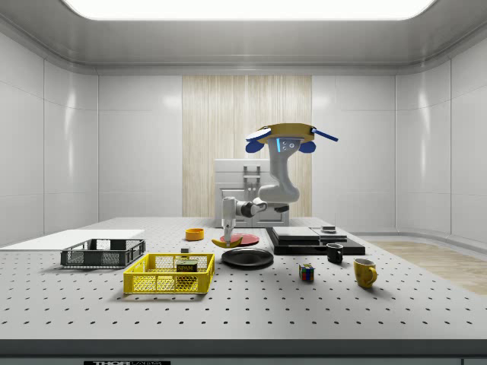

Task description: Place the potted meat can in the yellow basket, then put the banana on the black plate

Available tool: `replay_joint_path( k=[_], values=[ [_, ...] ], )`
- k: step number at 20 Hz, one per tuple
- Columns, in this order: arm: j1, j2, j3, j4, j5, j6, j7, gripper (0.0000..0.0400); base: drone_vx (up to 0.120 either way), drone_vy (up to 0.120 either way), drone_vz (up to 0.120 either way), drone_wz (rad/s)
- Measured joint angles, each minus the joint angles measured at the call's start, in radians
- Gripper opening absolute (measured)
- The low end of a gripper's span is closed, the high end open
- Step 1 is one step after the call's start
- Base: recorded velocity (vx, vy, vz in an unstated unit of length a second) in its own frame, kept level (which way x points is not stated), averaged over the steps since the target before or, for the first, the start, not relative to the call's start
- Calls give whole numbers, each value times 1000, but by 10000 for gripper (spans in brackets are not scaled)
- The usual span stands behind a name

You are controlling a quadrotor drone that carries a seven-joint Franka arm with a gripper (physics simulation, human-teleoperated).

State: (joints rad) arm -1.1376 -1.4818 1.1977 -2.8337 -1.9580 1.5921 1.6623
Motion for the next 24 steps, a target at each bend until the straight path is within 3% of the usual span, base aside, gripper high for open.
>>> replay_joint_path(
  k=[10,24],
  values=[
    [-2,-4,1,0,2,4,1,197,-120,0,0,0],
    [-25,-6,-107,44,-99,56,0,197,-3,0,0,0]
  ],
)
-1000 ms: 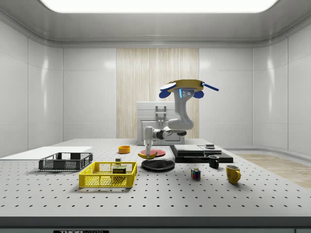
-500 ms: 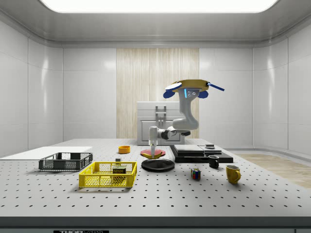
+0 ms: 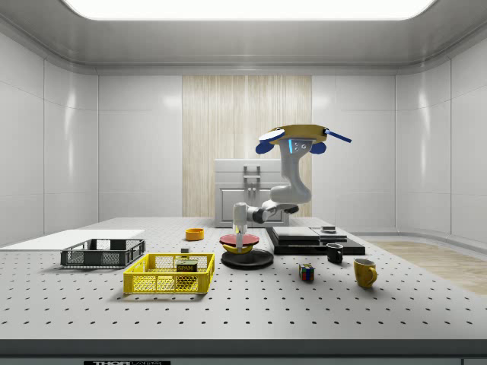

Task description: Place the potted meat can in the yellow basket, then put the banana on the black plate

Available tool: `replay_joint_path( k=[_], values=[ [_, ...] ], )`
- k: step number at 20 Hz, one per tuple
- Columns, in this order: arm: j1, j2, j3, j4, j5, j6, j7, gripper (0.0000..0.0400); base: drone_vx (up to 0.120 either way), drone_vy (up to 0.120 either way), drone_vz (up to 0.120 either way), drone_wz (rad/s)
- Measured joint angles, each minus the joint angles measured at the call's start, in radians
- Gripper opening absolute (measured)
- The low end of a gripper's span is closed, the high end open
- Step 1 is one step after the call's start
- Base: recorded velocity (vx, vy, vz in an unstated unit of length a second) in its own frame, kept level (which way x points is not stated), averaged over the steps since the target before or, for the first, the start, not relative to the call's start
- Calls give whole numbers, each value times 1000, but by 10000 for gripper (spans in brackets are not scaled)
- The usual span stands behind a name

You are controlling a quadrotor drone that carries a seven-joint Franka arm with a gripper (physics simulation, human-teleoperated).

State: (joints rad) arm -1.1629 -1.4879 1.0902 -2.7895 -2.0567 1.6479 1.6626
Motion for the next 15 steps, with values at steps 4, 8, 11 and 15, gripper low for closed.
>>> replay_joint_path(
  k=[4,8,11,15],
  values=[
    [-4,3,-19,9,-16,9,-7,295,0,0,0,0],
    [4,4,5,-3,8,-4,-19,361,0,0,0,0],
    [11,5,28,-13,30,-16,-23,382,0,0,0,0],
    [15,6,44,-20,45,-24,-26,393,0,0,0,0]
  ],
)
